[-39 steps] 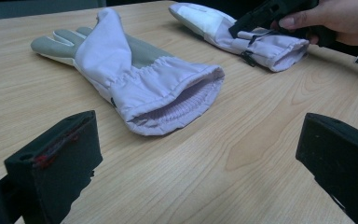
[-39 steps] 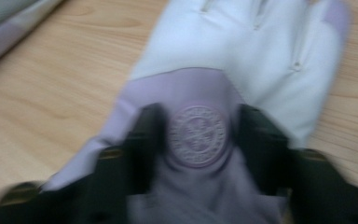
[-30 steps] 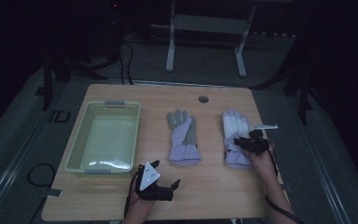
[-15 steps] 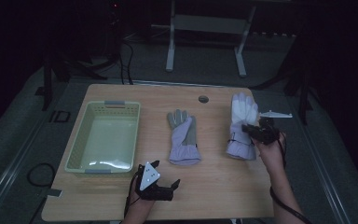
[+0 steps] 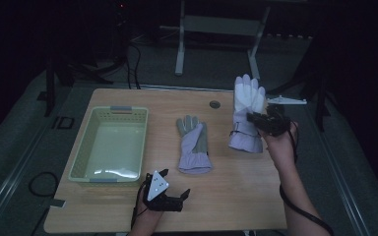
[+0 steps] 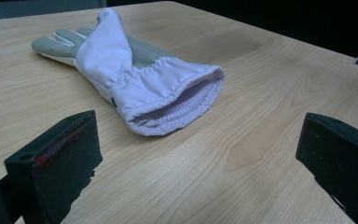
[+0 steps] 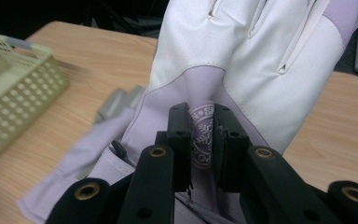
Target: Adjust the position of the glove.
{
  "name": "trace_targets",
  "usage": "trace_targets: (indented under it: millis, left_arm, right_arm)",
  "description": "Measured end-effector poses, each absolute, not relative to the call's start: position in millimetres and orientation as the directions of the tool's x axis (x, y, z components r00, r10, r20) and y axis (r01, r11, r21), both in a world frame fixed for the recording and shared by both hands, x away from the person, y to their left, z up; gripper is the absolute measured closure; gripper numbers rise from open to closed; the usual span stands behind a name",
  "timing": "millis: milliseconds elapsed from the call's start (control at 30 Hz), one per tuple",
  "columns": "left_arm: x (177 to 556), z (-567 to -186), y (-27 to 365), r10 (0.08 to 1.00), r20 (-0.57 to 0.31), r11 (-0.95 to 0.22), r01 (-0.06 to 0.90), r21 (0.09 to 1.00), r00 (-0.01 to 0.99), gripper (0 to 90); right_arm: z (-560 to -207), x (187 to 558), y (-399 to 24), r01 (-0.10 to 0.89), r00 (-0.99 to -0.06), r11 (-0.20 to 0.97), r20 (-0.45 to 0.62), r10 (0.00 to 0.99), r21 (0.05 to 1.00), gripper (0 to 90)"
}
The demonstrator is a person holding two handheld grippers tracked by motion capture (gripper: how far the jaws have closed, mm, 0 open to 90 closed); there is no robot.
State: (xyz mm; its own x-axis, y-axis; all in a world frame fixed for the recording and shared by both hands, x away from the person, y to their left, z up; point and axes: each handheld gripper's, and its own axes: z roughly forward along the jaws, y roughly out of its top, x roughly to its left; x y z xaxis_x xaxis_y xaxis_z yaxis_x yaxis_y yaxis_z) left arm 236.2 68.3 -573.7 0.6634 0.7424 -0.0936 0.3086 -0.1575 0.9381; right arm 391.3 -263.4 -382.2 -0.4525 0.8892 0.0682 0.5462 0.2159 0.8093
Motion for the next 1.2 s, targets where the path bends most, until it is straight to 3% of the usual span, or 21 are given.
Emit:
trace_targets:
  millis: [333,633,833,1000,1200]
  left_arm:
    - [236,-574,68,0.741,-0.092,-0.159,0.307,0.938,0.665,0.0]
    - [236,-574,68,0.735,-0.094,-0.159,0.305,0.939,0.671,0.0]
    - [236,-574,69,0.729,-0.092,-0.163,0.302,0.939,0.678,0.0]
    - [236,-574,68,0.731,-0.092,-0.163,0.303,0.939,0.677,0.0]
    - [236,-574,68,0.730,-0.090,-0.167,0.304,0.938,0.678,0.0]
  right_arm:
    - [-382,390,-192,0.530,-0.531,0.297,0.037,0.847,0.794,79.2]
    - [-404,390,-142,0.582,-0.552,0.316,0.078,0.830,0.749,79.2]
    - [-424,389,-126,0.614,-0.562,0.322,0.112,0.820,0.721,79.0]
    - [-438,392,-118,0.621,-0.565,0.369,0.068,0.822,0.692,79.0]
    - [-469,408,-118,0.692,-0.531,0.354,0.112,0.840,0.629,79.0]
